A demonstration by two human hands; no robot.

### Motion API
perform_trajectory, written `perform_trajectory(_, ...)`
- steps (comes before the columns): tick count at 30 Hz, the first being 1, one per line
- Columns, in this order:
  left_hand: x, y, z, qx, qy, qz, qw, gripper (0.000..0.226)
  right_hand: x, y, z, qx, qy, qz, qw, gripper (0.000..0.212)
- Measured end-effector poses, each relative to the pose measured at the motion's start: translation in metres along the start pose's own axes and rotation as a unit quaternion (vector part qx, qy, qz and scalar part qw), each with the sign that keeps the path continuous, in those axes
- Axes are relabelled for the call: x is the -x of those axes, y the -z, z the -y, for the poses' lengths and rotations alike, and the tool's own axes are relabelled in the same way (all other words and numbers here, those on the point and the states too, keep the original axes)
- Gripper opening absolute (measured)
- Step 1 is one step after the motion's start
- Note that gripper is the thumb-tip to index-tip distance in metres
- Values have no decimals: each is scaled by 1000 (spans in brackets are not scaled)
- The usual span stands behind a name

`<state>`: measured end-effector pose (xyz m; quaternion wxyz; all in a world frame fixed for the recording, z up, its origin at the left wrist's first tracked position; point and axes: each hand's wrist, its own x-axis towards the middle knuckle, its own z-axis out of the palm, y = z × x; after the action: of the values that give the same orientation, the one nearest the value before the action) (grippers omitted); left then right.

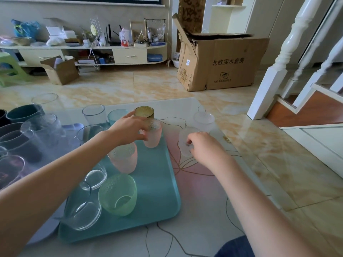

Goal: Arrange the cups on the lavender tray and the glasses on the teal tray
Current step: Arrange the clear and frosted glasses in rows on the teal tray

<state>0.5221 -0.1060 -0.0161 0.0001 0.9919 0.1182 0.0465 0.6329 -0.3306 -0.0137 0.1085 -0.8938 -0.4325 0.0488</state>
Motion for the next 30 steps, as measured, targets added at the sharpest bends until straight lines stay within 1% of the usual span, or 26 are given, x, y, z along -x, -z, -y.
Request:
perform_trajectory(3,1,7,-6,0,7,-18,1000,29,0,-1,3,4,-13,-17,1000,18)
perform_trajectory(5,4,16,-18,21,1,-49,999,44,1,0,7,-9,-5,-39,999,21)
perform_trajectory(7,11,25,-37,41,-31,-69,996,57,2,4,13,-40,17,-68,997,21)
perform_trajectory(9,16,28,-54,44,-86,-87,992,61,3,10,20,-77,51,-105,990,16)
perform_trajectory(10,18,28,-60,42,-110,-96,988,58,4,13,24,-94,71,-115,986,15)
perform_trajectory(12,21,25,-64,46,-122,-110,985,42,6,15,30,-132,110,-109,979,11)
perform_trajectory(14,26,23,-60,45,-102,-113,987,26,8,14,33,-155,134,-89,975,12)
perform_trajectory(16,33,19,-55,33,-70,-86,993,20,9,12,32,-173,137,-70,973,25)
perform_trajectory(17,38,17,-52,31,-54,-66,996,19,9,13,31,-175,130,-70,973,31)
perform_trajectory(19,46,14,-51,33,-27,-28,999,18,6,15,25,-160,98,-94,978,38)
perform_trajectory(22,54,11,-55,55,20,-9,998,18,1,15,11,-134,36,-133,981,44)
perform_trajectory(24,54,11,-59,70,52,9,996,19,-3,12,2,-109,11,-145,983,45)
perform_trajectory(27,53,11,-59,101,69,40,992,22,-14,6,-13,-68,-30,-149,986,47)
perform_trajectory(30,56,11,-60,108,68,44,991,27,-26,-3,-33,-11,-110,-130,985,48)
